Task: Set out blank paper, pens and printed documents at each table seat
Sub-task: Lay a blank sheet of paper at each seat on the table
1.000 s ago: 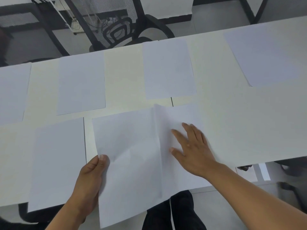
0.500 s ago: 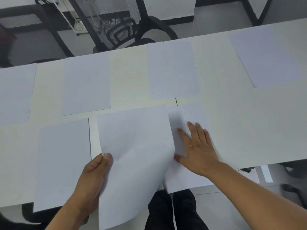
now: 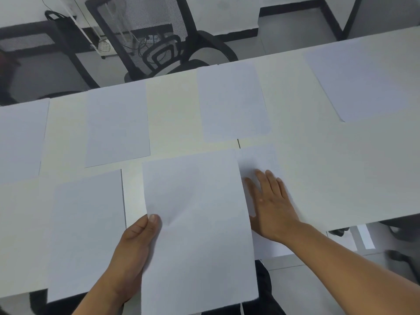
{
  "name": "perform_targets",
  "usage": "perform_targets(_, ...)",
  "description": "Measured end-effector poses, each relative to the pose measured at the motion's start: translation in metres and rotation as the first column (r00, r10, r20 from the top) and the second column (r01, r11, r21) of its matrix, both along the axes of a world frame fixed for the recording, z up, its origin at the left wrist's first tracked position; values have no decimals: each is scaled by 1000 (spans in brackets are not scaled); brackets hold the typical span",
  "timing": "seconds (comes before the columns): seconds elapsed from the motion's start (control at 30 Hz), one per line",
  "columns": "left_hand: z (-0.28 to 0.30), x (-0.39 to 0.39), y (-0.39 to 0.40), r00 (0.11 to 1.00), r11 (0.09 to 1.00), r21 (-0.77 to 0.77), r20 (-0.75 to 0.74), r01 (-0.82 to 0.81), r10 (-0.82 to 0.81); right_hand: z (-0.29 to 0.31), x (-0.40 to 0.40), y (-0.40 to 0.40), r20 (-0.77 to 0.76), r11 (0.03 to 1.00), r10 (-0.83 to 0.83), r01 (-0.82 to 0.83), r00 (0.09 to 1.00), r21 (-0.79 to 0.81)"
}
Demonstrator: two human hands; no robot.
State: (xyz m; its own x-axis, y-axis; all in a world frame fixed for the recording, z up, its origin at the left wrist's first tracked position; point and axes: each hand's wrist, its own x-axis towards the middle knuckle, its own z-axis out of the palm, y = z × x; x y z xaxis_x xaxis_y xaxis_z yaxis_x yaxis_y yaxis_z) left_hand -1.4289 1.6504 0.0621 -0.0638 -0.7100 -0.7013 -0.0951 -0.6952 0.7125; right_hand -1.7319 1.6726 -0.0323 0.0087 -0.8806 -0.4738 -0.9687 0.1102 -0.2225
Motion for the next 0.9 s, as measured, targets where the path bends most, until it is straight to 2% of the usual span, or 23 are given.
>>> perform_targets(0.07,4,-2,-1,1000,1000,-4,-4,-17,17,7,0,2,62,997,-62,64,996,-41)
perform_targets(0.13,6,-2,-2,1000,999,-16,10,-30,30,15,3,5,186,969,-171,199,968,-146)
perform_targets(0.2,7,-4,-5,999,999,-23,15,-36,36,27,6,6,351,909,-315,387,882,-155)
perform_targets(0.23,7,-5,-6,999,999,-25,14,-31,32,37,8,5,460,864,-409,497,788,-83)
perform_targets(0.27,10,-7,-9,1000,999,-27,9,-18,18,50,12,3,578,812,-494,583,649,40)
perform_targets(0.33,13,-7,-12,1000,1000,-15,2,-2,2,73,15,2,730,729,-566,646,383,226)
perform_targets(0.37,13,-7,-13,1000,1000,-11,8,13,-13,82,16,3,770,719,-557,644,310,261)
perform_targets(0.4,14,-8,-14,1000,1000,-14,17,24,-24,91,16,3,790,722,-545,636,281,272)
perform_targets(0.5,20,-13,-16,1000,1000,-20,13,10,-10,103,16,6,788,715,-554,638,269,284)
perform_targets(0.63,31,-29,-22,999,999,-28,20,28,-27,115,8,7,797,665,-569,683,202,302)
perform_targets(0.9,44,-53,-24,994,989,-114,69,94,-86,135,-14,16,773,620,-566,766,287,169)
